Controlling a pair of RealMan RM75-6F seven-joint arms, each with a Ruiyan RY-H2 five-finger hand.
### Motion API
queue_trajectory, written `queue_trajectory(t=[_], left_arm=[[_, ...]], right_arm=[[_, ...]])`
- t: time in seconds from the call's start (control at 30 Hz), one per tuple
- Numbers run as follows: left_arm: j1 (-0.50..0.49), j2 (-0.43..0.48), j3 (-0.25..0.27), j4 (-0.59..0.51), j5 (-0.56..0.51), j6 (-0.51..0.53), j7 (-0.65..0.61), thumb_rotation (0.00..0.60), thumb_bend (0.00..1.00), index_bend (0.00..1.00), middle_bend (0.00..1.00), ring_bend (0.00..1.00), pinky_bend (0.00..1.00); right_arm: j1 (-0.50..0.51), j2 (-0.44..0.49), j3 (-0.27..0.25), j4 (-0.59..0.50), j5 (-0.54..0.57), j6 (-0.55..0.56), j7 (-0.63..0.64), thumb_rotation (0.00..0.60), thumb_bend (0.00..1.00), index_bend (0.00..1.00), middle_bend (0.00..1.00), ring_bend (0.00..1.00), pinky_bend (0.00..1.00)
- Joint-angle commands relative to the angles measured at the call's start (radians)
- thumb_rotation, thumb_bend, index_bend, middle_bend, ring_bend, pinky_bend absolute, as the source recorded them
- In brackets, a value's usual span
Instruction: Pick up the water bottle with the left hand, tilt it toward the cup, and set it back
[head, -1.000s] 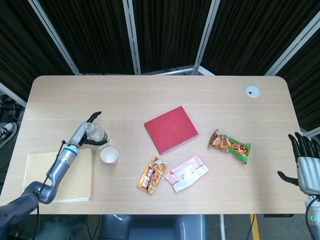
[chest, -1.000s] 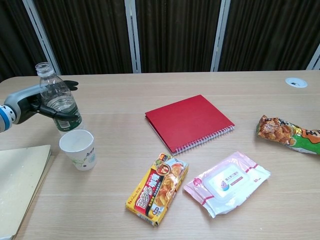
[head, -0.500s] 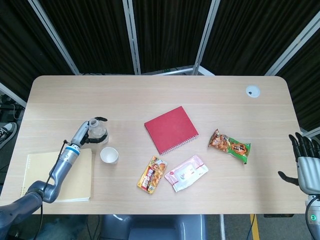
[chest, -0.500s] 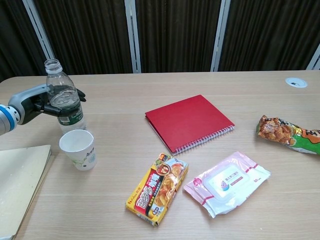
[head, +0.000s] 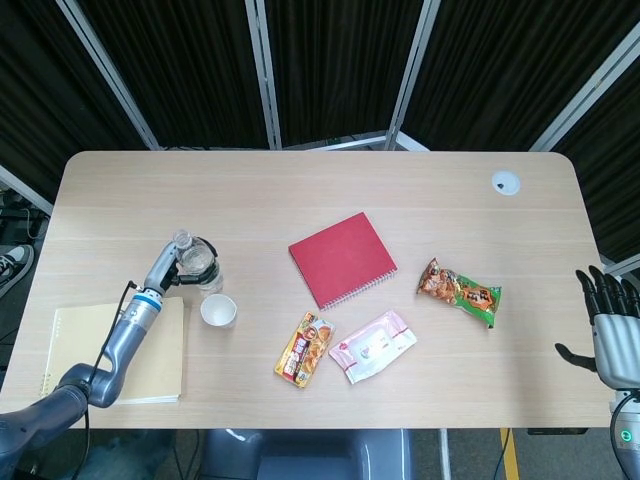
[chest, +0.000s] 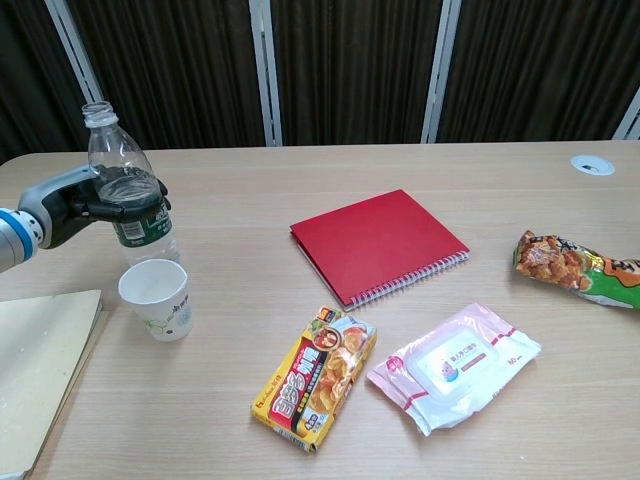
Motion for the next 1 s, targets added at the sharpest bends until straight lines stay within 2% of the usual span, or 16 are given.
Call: queue_trajectory(t=[0.03, 0.27, 0.63, 0.77, 1.0], left_arm=[[0.002, 0.014, -0.002, -0.015, 0.002, 0.012, -0.005, 0.600, 0.50, 0.46, 0.44, 0.38, 0.37], [-0.002, 0.089, 0.010, -0.055, 0.032, 0.036, 0.023, 0.600, 0.50, 0.47, 0.44, 0.38, 0.37], [-0.008, 0.275, 0.135, -0.108, 0.139, 0.005, 0.227, 0.600, 0.50, 0.48, 0.45, 0.38, 0.38], [0.009, 0.298, 0.179, -0.096, 0.165, 0.011, 0.317, 0.600, 0.50, 0.49, 0.45, 0.39, 0.38], [0.025, 0.298, 0.211, -0.077, 0.186, 0.035, 0.433, 0.600, 0.50, 0.49, 0.45, 0.39, 0.38]], right_arm=[[0.000, 0.001, 0.000, 0.000, 0.001, 0.000, 0.001, 0.600, 0.00, 0.00, 0.00, 0.00, 0.00], [-0.003, 0.003, -0.002, -0.002, -0.003, 0.004, 0.001, 0.600, 0.00, 0.00, 0.00, 0.00, 0.00], [-0.011, 0.008, -0.009, -0.022, -0.020, 0.024, -0.011, 0.600, 0.00, 0.00, 0.00, 0.00, 0.00], [-0.015, 0.011, -0.010, -0.029, -0.027, 0.033, -0.016, 0.600, 0.00, 0.00, 0.00, 0.00, 0.00], [-0.017, 0.012, -0.008, -0.033, -0.026, 0.039, -0.018, 0.600, 0.00, 0.00, 0.00, 0.00, 0.00]])
